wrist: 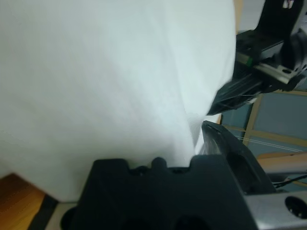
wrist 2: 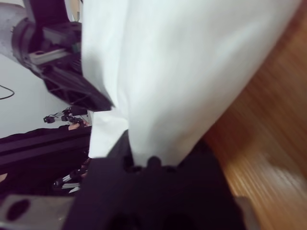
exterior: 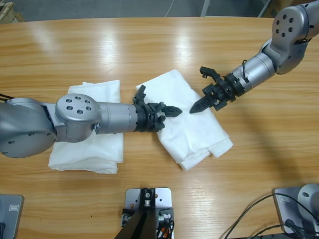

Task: Fold clothes

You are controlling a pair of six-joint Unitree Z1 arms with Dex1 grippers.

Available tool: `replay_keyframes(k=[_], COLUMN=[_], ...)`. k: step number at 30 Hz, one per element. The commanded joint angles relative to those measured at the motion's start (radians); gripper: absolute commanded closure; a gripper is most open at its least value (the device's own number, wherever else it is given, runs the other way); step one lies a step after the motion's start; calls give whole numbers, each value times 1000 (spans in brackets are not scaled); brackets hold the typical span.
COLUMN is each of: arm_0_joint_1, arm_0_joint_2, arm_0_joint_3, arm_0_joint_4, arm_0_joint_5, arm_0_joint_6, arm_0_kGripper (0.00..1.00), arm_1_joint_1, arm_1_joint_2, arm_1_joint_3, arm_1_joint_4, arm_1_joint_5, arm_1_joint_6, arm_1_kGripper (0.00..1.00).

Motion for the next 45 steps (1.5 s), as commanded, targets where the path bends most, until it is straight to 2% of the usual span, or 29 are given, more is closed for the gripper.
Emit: replay_keyframes(k=[1,14,15,16,17,18,22,28,38,45], arm_0_joint_1=[-5,-5,-5,-5,-5,-5,-5,-5,-5,-11], arm_0_joint_2=[56,18,10,-3,-15,-25,-80,-264,-147,-98], arm_0_joint_3=[6,54,62,67,71,76,117,107,-11,-34], arm_0_joint_4=[-71,-36,-32,-15,6,29,87,522,552,536], arm_0_joint_5=[-1,4,3,4,4,5,44,149,126,111], arm_0_joint_6=[-5,30,29,30,30,31,61,91,40,-26], arm_0_kGripper=[1000,1000,874,414,95,34,32,32,32,43], arm_1_joint_1=[27,27,27,27,27,27,28,28,28,28], arm_1_joint_2=[33,10,8,8,9,12,12,24,15,10], arm_1_joint_3=[15,12,13,12,12,12,14,13,16,16], arm_1_joint_4=[-4,-10,-13,-14,-14,-14,-14,-14,-13,-14], arm_1_joint_5=[36,13,17,18,17,14,-23,-23,-26,-28], arm_1_joint_6=[8,13,12,11,11,11,11,11,11,8], arm_1_kGripper=[1000,1000,1000,1000,1000,1000,1000,1000,1000,1000])
